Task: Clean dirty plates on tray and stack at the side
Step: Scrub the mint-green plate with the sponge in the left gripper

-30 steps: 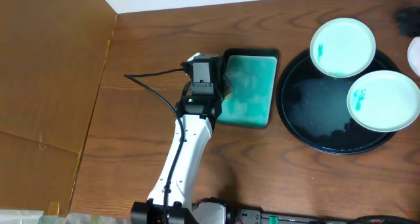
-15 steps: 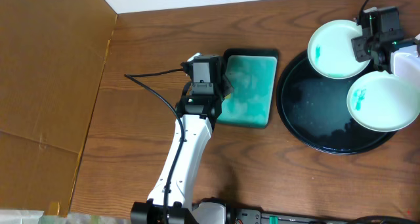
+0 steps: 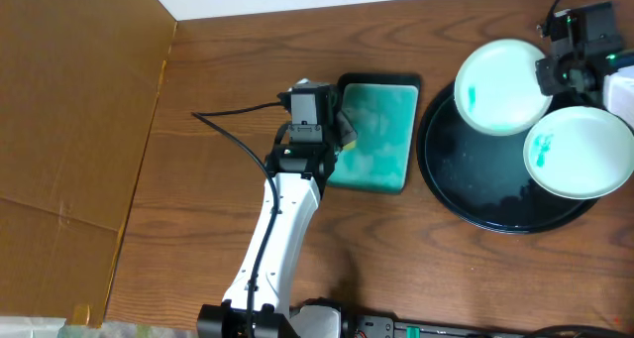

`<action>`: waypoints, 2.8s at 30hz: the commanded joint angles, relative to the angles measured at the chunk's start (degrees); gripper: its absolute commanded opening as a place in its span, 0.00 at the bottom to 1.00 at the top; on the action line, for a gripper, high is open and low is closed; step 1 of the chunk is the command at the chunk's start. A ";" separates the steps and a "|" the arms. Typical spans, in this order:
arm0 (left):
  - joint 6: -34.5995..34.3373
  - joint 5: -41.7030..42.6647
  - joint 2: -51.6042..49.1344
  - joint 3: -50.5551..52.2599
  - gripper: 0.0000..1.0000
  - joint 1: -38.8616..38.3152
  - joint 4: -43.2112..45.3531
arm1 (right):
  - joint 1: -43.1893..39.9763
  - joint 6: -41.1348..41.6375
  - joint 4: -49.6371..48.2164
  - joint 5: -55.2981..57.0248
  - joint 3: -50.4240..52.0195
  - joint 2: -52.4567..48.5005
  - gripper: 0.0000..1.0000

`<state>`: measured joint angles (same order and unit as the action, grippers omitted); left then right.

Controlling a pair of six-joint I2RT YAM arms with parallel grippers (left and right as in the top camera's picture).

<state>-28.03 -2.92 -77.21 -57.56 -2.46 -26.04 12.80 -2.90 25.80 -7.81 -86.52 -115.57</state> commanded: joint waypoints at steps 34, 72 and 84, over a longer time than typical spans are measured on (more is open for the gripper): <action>-1.42 10.25 -8.50 0.33 0.07 -18.53 14.43 | 1.40 8.72 -8.98 -7.08 9.27 -3.21 0.01; -13.22 -6.27 -37.81 0.33 0.07 -28.41 41.40 | 3.34 5.66 -1.73 -0.79 9.46 -6.10 0.01; -6.29 -7.26 -27.02 0.31 0.07 -24.35 38.53 | 3.34 5.64 -1.55 -0.79 9.46 -6.10 0.01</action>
<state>-33.01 -11.11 -107.96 -57.60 -27.92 11.03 15.70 2.83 22.59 -11.70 -78.70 -120.27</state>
